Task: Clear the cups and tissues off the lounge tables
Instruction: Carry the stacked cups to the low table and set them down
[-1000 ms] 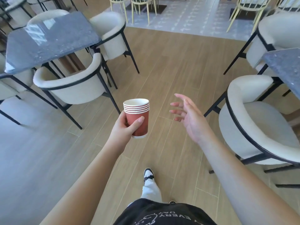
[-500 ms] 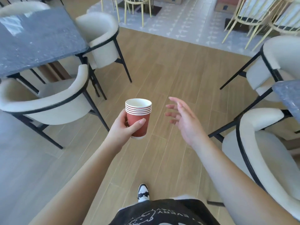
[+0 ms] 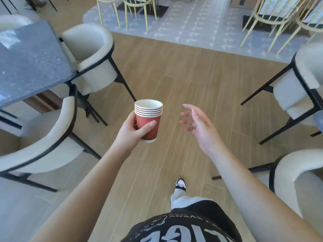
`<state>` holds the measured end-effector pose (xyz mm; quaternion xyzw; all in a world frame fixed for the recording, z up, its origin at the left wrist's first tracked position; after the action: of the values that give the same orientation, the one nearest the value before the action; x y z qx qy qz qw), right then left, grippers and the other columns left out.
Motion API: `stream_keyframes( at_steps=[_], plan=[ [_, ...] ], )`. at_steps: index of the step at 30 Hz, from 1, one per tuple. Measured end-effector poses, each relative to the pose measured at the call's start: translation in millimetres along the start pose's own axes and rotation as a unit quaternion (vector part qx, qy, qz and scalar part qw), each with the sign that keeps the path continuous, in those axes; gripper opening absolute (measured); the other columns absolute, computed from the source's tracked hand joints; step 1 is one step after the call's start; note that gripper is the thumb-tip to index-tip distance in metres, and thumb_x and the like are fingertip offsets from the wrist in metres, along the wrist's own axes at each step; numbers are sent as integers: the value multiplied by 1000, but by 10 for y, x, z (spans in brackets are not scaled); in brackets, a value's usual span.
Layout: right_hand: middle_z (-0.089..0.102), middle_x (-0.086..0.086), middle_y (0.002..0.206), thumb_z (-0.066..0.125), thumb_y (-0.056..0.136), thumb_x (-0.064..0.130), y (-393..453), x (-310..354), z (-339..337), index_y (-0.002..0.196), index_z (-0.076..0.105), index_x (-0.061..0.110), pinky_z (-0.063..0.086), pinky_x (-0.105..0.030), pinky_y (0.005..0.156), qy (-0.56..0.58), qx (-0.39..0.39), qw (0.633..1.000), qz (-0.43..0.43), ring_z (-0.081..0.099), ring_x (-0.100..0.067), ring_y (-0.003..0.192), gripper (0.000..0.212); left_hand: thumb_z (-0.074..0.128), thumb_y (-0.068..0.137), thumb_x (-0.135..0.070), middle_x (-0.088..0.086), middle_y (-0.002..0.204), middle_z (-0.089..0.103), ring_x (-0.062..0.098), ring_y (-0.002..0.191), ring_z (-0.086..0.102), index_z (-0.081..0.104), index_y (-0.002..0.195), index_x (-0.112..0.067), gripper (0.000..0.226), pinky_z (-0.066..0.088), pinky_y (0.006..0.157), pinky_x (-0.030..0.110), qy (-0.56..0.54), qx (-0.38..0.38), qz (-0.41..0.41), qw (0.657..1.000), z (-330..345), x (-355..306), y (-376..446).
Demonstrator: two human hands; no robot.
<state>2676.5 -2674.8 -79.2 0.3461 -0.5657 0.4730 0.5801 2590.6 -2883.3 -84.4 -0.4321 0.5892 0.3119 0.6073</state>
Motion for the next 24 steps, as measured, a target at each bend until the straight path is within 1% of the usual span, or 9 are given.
stream_keyframes(
  at_steps=[2,4,7,9,11,14,17,21,24],
  plan=[
    [64,0,114,40,107,35,382,157,-134,125,63,30,50,-21,74,-16,6,1000,-8,67,-9,92,29,81,68,-58,-6,124,73,12,114,70,57,138,-29,80,57,93,32,1,-6,-2,1000,81,-132,410],
    [64,-1,114,40,107,33,735,286,-235,125,63,30,50,-21,73,-18,18,1000,-8,67,-8,91,29,82,68,-59,-9,122,74,11,112,71,59,135,-32,76,58,88,28,5,-9,0,1000,152,-279,761],
    [64,-3,114,40,106,33,1302,449,-353,124,63,30,49,-24,74,-18,27,999,-8,67,-11,91,29,83,68,-58,-10,121,74,10,111,71,60,133,-35,73,57,86,26,8,-13,7,1000,222,-462,1285],
    [64,-2,114,44,105,39,1641,544,-372,123,64,33,49,-24,74,-17,28,999,-8,66,-12,92,28,83,68,-58,-11,122,74,9,112,71,60,131,-38,70,58,88,26,4,-19,10,1000,214,-559,1585],
    [65,1,113,45,99,46,1965,612,-363,120,66,37,50,-22,72,-16,33,999,-12,67,-13,93,31,83,69,-58,-12,123,73,9,112,70,60,130,-40,67,58,86,24,8,-20,14,1000,178,-612,1882],
    [66,1,113,45,96,49,2461,656,-319,116,68,42,50,-23,72,-19,44,999,-14,68,-13,94,31,83,71,-58,-12,124,73,9,113,70,60,133,-39,69,56,88,25,7,-27,18,999,56,-649,2340],
    [66,3,112,46,96,49,3000,682,-232,114,69,46,50,-22,72,-20,49,998,-14,68,-12,94,29,82,70,-60,-13,121,74,8,111,71,60,129,-41,65,56,87,26,-4,-42,15,999,-143,-622,2822],
    [67,4,111,46,96,50,3817,706,-40,118,68,42,51,-23,73,-25,43,999,-17,68,-12,93,32,82,70,-59,-12,119,75,10,109,72,61,129,-39,66,58,84,25,-16,-43,13,999,-440,-601,3566],
    [67,5,109,47,95,51,4411,728,208,118,68,40,50,-23,70,-12,36,999,-6,68,-12,91,33,82,69,-60,-14,117,75,8,108,72,62,125,-40,62,58,81,20,-27,-42,12,999,-682,-704,4101]
  ],
)
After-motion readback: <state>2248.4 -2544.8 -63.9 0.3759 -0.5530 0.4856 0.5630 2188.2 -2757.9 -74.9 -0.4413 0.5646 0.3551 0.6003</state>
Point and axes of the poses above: each hand's wrist, its own y-axis towards the middle knuckle, its own z-axis out of the palm, x = y × z, the point moved 8 cm from there along y, towards the middle knuckle
